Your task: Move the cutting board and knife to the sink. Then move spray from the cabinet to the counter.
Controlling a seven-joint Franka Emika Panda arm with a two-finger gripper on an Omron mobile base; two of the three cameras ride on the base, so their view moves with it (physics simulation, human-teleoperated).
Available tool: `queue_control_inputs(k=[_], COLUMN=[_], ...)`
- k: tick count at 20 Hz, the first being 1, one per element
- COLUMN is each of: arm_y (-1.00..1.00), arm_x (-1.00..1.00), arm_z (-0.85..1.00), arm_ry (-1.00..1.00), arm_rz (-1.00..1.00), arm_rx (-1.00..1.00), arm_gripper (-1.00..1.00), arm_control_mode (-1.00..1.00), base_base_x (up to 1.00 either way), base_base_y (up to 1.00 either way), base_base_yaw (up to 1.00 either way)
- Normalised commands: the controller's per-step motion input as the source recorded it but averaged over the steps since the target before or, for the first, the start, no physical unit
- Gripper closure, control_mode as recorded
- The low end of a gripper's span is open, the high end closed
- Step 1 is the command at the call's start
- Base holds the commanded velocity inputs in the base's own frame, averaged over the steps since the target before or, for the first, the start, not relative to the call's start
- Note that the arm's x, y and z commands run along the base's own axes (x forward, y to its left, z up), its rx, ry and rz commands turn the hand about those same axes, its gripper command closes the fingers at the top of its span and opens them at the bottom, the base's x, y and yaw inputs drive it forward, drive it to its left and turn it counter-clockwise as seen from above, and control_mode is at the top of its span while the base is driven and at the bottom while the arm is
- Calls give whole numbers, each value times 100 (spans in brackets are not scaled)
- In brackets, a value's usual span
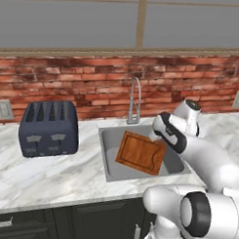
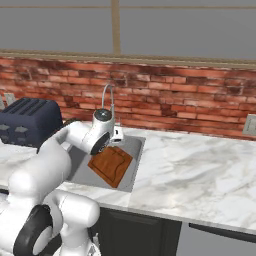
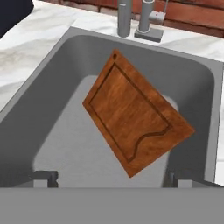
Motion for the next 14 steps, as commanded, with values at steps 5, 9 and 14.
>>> queue_control_inputs(k=[5, 9, 14], arm_y=[4, 7, 0], arm_x=[-60, -60, -63], arm_z=[75, 67, 65], arm_ry=[0, 0, 0], arm_rz=[-6, -14, -14], arm_rx=[-2, 0, 0], arm_gripper=[-100, -100, -100], arm_control_mode=[-100, -100, -100], base_base_x=[0, 0, 0], base_base_y=[0, 0, 0], base_base_yaw=[0, 0, 0])
